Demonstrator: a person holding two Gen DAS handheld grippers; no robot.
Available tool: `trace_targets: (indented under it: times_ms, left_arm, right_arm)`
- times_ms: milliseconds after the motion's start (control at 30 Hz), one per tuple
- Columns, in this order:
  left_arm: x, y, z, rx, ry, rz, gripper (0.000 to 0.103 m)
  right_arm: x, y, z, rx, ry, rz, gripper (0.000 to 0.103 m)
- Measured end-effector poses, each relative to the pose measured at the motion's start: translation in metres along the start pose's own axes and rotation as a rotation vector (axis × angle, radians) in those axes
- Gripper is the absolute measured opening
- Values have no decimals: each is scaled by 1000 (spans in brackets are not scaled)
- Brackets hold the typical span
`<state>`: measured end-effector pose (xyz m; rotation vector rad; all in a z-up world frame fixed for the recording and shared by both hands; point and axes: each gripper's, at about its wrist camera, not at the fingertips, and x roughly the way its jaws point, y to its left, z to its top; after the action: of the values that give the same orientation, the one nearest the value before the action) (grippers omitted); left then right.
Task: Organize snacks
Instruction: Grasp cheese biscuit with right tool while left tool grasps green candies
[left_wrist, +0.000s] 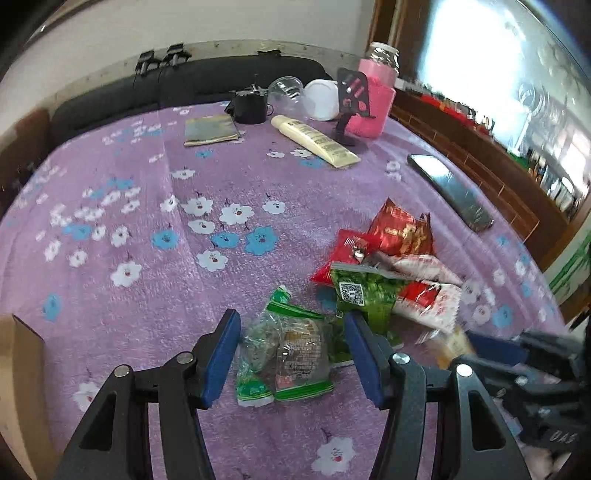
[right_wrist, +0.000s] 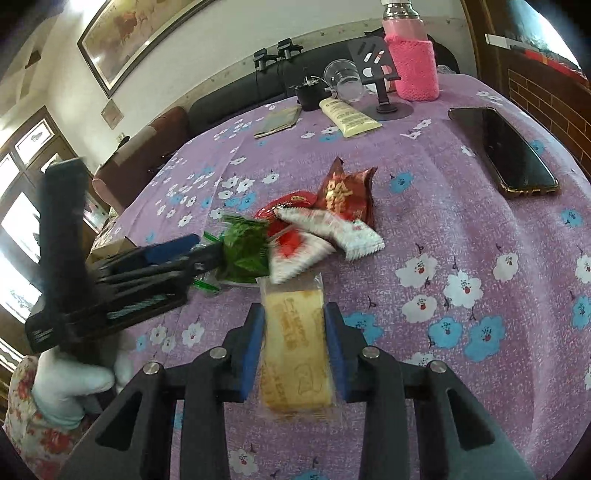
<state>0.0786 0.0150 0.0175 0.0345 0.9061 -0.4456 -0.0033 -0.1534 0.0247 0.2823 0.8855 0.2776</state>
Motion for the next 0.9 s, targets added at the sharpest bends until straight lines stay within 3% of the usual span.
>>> trace_targets:
  times_ms: [33, 133, 300, 500, 700, 767, 900]
  left_arm:
    - [0, 2, -1, -15, 24, -18, 43]
    - [-11, -1, -13, 31, 48, 9, 42]
    - [-50, -1, -45, 56, 53, -14, 34]
    - [-84, 5, -69, 48, 39, -11, 34]
    - [-78, -1, -76, 100, 44, 70, 40]
    - [-74, 1, -77, 97, 47, 86, 46]
    - [-65, -1, -77, 100, 38, 66, 68]
  right_arm:
    - [0, -1, 0, 1, 0, -1, 32]
    - [1, 0, 0, 0, 7, 4, 32]
    - [4, 6, -3, -24, 20, 5, 32]
    - [7, 8, -4, -31, 27, -2, 32]
    - [8, 7, -4, -23, 27, 4, 32]
    - [8, 7, -3, -24, 28, 4, 32]
    - [8, 7, -3, -25, 30, 6, 32]
